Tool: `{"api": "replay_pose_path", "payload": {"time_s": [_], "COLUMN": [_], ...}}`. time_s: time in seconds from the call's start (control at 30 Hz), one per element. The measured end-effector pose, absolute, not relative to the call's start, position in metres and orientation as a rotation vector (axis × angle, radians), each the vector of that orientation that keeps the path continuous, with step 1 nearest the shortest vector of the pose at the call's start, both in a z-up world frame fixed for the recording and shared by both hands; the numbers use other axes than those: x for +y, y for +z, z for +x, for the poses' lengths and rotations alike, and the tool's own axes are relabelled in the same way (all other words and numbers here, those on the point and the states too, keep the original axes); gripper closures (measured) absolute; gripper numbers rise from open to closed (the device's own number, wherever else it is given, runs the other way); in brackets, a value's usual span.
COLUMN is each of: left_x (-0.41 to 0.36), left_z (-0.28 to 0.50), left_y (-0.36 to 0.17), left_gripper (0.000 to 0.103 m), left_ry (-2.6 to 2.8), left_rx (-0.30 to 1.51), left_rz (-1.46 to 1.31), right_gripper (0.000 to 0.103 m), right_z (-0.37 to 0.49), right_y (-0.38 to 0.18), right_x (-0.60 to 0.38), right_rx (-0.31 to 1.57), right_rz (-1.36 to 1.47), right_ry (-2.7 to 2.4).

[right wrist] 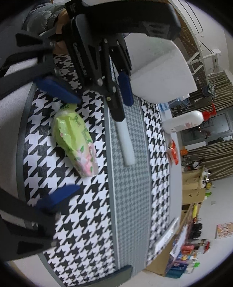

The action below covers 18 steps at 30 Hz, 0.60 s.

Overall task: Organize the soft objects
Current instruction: 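Close the left tool on the foam stick while the right tool grasps the green packet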

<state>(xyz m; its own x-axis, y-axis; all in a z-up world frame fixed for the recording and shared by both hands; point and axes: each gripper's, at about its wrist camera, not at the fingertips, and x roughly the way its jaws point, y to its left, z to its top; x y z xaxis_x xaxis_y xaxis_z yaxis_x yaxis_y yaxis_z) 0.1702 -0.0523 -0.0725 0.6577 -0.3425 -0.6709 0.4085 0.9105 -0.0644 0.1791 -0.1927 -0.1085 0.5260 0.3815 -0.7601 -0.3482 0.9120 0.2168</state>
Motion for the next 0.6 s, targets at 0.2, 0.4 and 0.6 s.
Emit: {"api": "replay_pose_path", "payload": {"time_s": [0.2,0.4,0.6], "left_x": [-0.051,-0.051,-0.056], "left_z": [0.170,0.172,0.174], "left_y": [-0.073,-0.074,-0.077], "left_gripper": [0.058,0.055,0.048], "left_ry": [-0.422,-0.424,-0.455], "left_rx": [0.743,0.752,0.765], "left_rz": [0.087,0.084,0.096], "right_gripper": [0.060,0.076,0.077], "right_z": [0.179,0.175,0.175], "right_y": [-0.107,-0.101,-0.094], "right_x": [-0.195,-0.201,-0.218], "right_rx": [0.921,0.875,0.834], "right_rz": [0.049,0.020,0.037], "right_ry": [0.456,0.447,0.429]}}
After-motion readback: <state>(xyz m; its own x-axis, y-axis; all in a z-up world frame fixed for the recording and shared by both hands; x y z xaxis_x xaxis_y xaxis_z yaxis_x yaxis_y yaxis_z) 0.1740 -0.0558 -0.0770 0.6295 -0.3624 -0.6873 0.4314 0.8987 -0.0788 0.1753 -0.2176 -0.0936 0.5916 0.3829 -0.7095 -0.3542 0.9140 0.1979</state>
